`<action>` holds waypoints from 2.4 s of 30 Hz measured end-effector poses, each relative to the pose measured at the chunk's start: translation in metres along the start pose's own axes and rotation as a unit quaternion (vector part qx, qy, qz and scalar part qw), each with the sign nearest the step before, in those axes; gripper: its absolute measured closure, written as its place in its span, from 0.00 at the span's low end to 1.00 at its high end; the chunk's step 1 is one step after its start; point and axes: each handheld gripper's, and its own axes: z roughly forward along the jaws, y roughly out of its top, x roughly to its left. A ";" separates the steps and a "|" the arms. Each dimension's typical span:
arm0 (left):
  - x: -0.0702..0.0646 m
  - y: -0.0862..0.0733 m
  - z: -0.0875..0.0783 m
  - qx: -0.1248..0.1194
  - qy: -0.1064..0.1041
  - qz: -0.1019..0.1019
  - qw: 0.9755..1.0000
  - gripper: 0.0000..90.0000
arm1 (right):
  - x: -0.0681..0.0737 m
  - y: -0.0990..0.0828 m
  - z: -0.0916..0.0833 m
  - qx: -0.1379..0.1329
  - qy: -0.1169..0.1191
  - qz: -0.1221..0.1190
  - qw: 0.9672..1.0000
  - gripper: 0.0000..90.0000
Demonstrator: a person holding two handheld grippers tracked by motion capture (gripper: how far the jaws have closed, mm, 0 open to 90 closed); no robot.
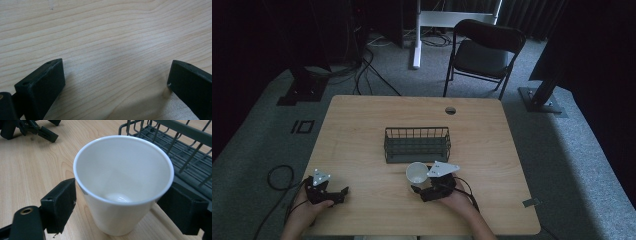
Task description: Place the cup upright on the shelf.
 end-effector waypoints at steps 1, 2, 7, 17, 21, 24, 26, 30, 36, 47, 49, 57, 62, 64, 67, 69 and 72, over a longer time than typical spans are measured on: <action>0.000 0.000 0.000 0.000 0.000 0.000 1.000 0.02 | 0.000 0.001 0.001 -0.001 0.002 0.000 1.000 0.17; 0.000 0.000 0.000 0.000 0.000 0.000 1.000 0.02 | 0.000 0.001 0.002 0.001 0.001 0.000 1.000 0.17; 0.000 0.000 0.000 0.000 0.000 0.000 1.000 0.02 | -0.001 0.003 0.006 0.003 0.001 -0.002 1.000 0.17; 0.000 0.000 0.000 0.000 0.000 0.000 1.000 0.02 | 0.003 0.007 0.015 0.005 0.003 -0.003 1.000 0.18; 0.000 0.000 0.000 0.000 0.000 0.000 1.000 0.02 | 0.005 0.009 0.017 0.006 -0.001 -0.010 1.000 0.22; 0.000 0.000 0.000 0.000 0.000 0.000 1.000 0.02 | 0.009 0.014 0.019 0.009 -0.002 -0.016 1.000 0.22; 0.000 0.000 0.000 0.000 0.000 -0.001 1.000 0.02 | 0.011 0.018 0.019 0.007 0.002 -0.019 1.000 0.22; 0.000 0.000 0.000 -0.001 0.000 -0.001 1.000 0.02 | 0.014 0.030 0.019 -0.003 0.007 -0.024 1.000 0.22; 0.000 0.000 0.000 -0.002 -0.001 -0.002 1.000 0.02 | 0.014 0.048 0.015 -0.018 0.014 -0.028 0.999 0.22; 0.000 0.000 0.000 -0.001 0.000 -0.001 1.000 0.02 | 0.007 0.071 0.001 -0.038 -0.001 -0.031 0.999 0.22; 0.000 0.000 0.000 -0.001 0.000 -0.001 1.000 0.02 | 0.005 0.075 -0.001 -0.043 -0.003 -0.030 0.999 0.22; 0.000 0.000 0.000 -0.001 0.000 -0.001 1.000 0.02 | 0.001 0.095 -0.009 -0.059 -0.020 -0.035 0.997 0.22; 0.000 0.000 0.000 -0.002 -0.002 -0.002 1.000 0.02 | -0.001 0.104 -0.011 -0.063 -0.027 -0.035 0.997 0.22; 0.000 0.000 0.000 -0.002 -0.001 -0.002 1.000 0.02 | -0.003 0.108 -0.011 -0.064 -0.036 -0.035 0.997 0.22; 0.000 0.000 0.000 -0.002 -0.002 -0.002 1.000 0.02 | -0.006 0.112 -0.013 -0.069 -0.046 -0.030 0.996 0.22; 0.000 0.000 0.000 -0.002 -0.001 -0.002 1.000 0.02 | -0.008 0.116 -0.015 -0.072 -0.057 -0.027 0.995 0.22; 0.000 0.000 0.000 -0.001 0.000 0.000 1.000 0.02 | -0.012 0.121 -0.017 -0.075 -0.075 -0.024 0.994 0.22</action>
